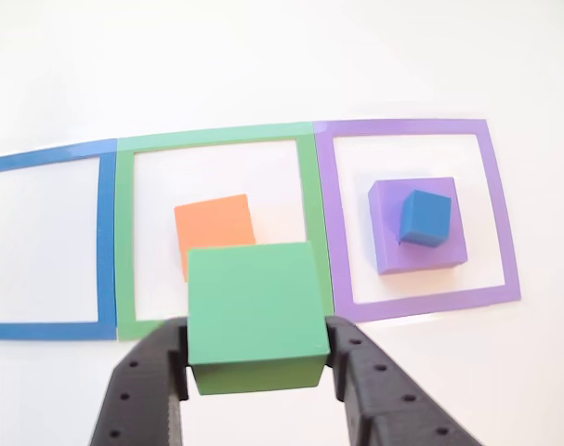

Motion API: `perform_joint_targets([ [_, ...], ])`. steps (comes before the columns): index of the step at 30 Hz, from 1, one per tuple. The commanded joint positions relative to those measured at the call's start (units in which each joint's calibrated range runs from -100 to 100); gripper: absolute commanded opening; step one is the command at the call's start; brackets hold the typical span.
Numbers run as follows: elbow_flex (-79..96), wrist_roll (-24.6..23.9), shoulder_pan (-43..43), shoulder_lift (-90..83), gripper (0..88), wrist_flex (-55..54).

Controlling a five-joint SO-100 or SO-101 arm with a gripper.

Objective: Tower of hanoi

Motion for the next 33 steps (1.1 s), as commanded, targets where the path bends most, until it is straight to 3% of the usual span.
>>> perform_joint_targets([
  [1, 11.84, 0.0, -0.47, -2.14, 4.9, -17.3],
  [14, 38.02, 0.0, -5.17, 11.83, 3.9, -67.58],
  [25, 44.93, 0.0, -5.74, 26.21, 3.7, -92.36],
  [33, 47.39, 0.0, -6.03, 29.52, 3.7, -98.27],
])
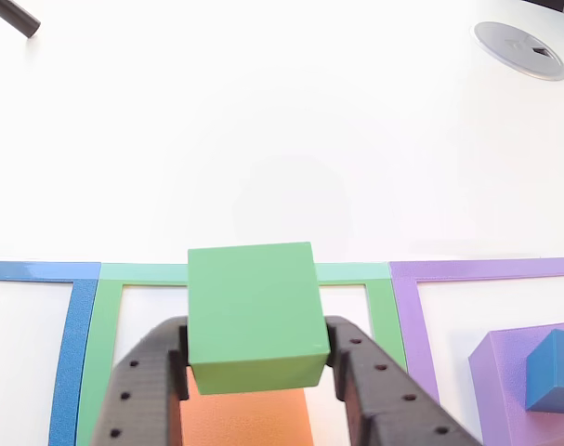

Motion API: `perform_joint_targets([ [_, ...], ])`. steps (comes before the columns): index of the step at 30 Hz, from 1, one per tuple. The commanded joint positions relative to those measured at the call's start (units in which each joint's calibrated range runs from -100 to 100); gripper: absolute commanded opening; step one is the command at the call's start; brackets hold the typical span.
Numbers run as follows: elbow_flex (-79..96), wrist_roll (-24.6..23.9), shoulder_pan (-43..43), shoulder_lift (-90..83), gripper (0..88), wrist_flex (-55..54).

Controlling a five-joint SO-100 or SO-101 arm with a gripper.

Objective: Tower of hanoi

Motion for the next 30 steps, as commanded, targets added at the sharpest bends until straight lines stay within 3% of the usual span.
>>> perform_joint_targets([
  [1, 1.27, 0.36, -0.06, 0.13, 3.7, -4.11],
  [30, 5.0, 0.36, -0.35, 8.53, 3.8, -14.07],
])
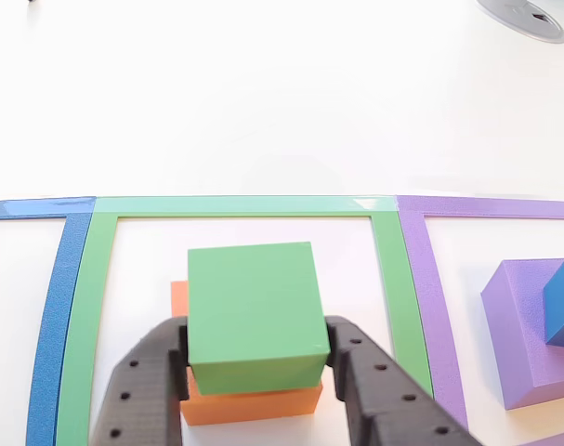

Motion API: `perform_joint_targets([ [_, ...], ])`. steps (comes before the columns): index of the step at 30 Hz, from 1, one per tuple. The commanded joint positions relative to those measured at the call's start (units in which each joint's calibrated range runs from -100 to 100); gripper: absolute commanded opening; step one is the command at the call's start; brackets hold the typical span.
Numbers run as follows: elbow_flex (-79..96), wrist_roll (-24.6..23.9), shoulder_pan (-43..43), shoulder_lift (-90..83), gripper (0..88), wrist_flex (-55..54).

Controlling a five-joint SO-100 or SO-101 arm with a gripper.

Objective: Tower of hanoi

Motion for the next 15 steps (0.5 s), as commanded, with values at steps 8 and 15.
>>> perform_joint_targets([
  [8, -1.29, 0.36, -0.73, 1.05, 4.3, -2.71],
  [15, -1.29, 0.36, -0.73, 1.62, 7.8, -2.71],
])
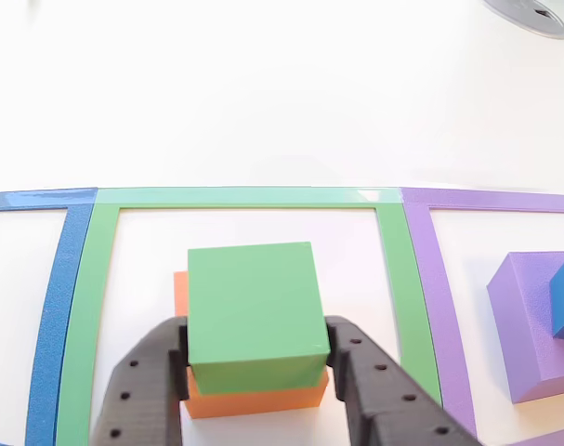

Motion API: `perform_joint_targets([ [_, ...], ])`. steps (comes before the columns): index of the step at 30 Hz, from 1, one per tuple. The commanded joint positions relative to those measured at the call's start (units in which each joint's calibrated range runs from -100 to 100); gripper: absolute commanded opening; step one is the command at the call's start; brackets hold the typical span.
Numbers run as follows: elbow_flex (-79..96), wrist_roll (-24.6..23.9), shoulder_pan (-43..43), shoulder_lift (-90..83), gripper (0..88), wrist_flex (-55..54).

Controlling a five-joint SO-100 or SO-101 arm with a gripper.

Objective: Tower of hanoi

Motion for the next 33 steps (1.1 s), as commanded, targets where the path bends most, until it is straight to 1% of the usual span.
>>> perform_joint_targets([
  [1, -1.2, 0.36, -0.62, 0.01, 8.6, -1.74],
  [5, -1.2, 0.36, -0.52, 0.26, 10.0, -1.83],
  [6, -1.2, 0.36, -0.52, 0.34, 12.6, -1.83],
  [11, -1.29, 0.36, -0.33, 0.58, 15.5, -1.99],
  [16, -1.66, 0.36, -0.04, 0.58, 20.7, -2.07],
  [24, -2.48, 0.36, 0.44, -1.6, 21.2, -1.5],
  [28, -3.66, 0.36, 0.15, -7.82, 22.0, 4.81],
  [32, -7.57, 0.36, -0.9, -17.59, 21.2, 18.74],
  [33, -8.84, 0.36, -1.19, -20.33, 18.0, 23.19],
])
